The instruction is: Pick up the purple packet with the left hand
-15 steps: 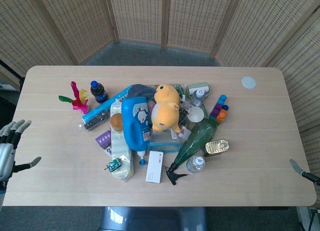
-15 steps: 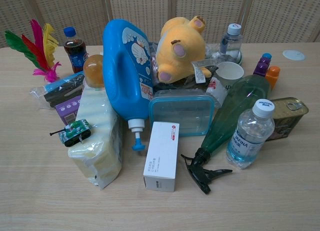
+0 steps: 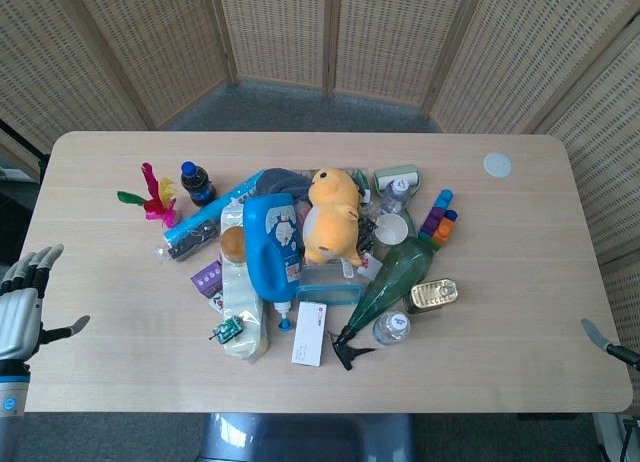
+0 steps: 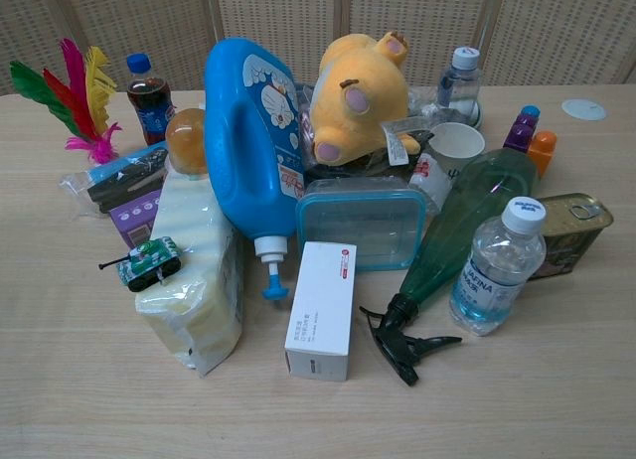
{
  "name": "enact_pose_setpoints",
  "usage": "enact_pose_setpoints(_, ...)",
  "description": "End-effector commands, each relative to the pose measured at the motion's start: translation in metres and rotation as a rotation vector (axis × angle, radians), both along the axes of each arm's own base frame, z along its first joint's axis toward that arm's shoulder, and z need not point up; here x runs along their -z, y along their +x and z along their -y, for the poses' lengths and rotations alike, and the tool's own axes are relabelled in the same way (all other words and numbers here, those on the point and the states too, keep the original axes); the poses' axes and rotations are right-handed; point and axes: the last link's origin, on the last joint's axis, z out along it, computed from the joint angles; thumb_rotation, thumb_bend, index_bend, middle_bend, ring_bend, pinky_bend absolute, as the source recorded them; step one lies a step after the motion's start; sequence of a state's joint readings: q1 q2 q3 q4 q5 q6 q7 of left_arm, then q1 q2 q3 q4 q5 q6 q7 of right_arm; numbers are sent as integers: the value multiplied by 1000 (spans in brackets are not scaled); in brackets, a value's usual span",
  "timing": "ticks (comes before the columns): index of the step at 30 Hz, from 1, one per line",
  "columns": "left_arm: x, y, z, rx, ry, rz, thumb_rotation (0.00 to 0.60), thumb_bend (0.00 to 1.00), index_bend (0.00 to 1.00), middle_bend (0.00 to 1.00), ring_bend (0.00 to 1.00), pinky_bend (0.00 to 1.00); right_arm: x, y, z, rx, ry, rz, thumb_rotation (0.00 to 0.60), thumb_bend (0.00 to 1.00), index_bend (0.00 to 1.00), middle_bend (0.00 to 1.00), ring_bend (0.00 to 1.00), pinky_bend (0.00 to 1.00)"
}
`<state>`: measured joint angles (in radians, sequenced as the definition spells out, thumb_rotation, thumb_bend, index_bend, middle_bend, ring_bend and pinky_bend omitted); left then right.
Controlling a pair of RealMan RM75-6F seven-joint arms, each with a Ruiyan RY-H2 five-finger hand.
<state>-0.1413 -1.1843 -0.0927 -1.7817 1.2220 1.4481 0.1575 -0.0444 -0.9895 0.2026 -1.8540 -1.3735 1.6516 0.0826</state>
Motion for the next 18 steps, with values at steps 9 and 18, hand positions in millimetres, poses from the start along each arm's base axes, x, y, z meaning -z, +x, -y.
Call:
enact_pose_setpoints(9, 74, 54, -44, -214, -222, 90, 600, 46, 24, 0, 0, 0, -1, -2, 0, -1, 11, 15, 494, 0, 0, 0, 0, 0)
enact_pose_setpoints(18, 81, 77, -76, -143, -355, -47, 600, 52, 29, 0, 0, 0, -2, -2, -1, -2, 8, 18, 489, 0, 0, 0, 0, 0)
